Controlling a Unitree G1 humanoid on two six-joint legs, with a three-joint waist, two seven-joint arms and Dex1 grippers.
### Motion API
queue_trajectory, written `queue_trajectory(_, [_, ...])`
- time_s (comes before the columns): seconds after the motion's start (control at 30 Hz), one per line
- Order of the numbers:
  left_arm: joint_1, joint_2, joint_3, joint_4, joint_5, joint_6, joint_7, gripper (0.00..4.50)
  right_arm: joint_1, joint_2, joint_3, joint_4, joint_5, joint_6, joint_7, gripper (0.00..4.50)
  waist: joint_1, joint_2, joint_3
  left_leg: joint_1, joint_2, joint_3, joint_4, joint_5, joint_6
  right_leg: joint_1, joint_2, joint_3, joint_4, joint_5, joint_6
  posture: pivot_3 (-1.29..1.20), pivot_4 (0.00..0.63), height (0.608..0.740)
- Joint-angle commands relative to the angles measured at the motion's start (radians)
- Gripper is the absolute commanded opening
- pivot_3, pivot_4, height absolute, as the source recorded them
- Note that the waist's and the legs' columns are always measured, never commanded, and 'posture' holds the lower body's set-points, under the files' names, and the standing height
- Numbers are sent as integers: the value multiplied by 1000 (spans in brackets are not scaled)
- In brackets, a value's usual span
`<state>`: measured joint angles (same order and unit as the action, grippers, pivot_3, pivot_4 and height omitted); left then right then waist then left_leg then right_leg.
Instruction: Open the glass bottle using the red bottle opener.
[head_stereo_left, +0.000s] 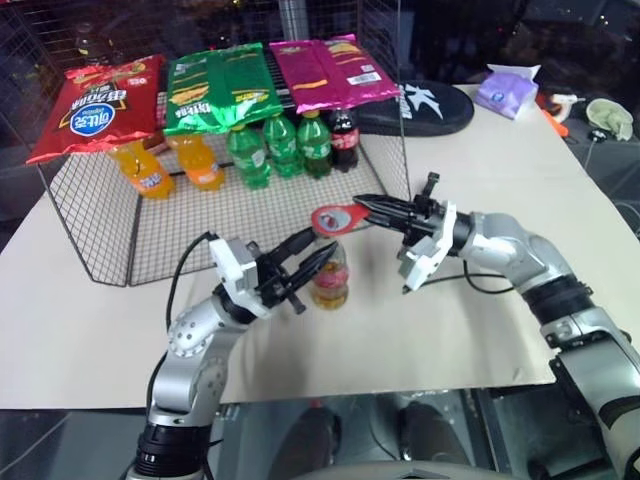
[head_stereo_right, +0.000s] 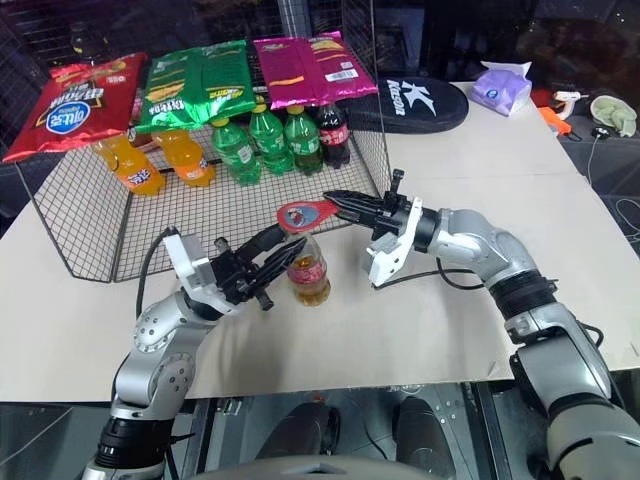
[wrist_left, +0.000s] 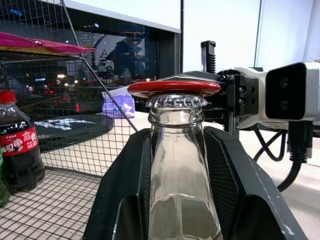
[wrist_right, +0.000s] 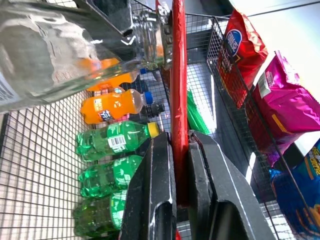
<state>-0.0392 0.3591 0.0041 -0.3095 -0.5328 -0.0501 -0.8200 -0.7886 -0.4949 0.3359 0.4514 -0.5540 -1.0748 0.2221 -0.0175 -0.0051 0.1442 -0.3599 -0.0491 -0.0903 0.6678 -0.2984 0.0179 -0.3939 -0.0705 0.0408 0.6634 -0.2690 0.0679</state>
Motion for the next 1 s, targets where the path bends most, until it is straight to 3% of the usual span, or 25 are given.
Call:
queue_trajectory(0.03, [3, 2, -44, 29, 52, 21, 3, 1087, -39, 7, 11, -20, -18, -31, -6, 0, 0, 0, 0, 0, 0, 0, 0, 0, 0, 0, 0, 0, 0, 0, 0, 0, 150, 740])
queue_trajectory(0.17, [3, 4, -46, 32, 53, 17, 4, 1087, -22, 8, 14, -16, -11, -36, -12, 0, 0, 0, 0, 0, 0, 0, 0, 0, 0, 0, 0, 0, 0, 0, 0, 0, 150, 740])
queue_trajectory(0.6, [8, 9, -39, 26, 49, 19, 3, 1087, 173, 81, -25, -149, 337, 143, 86, 0, 0, 0, 0, 0, 0, -1, -1, 0, 0, 0, 0, 0, -1, 0, 0, 0, 150, 740])
queue_trajectory(1.0, [3, 8, -37, 32, 47, 18, 2, 1087, 283, 154, 29, -211, 474, 221, 211, 0, 1, 0, 0, 0, 0, -1, -1, 0, 0, 0, 0, 0, -1, 0, 0, 0, 150, 740])
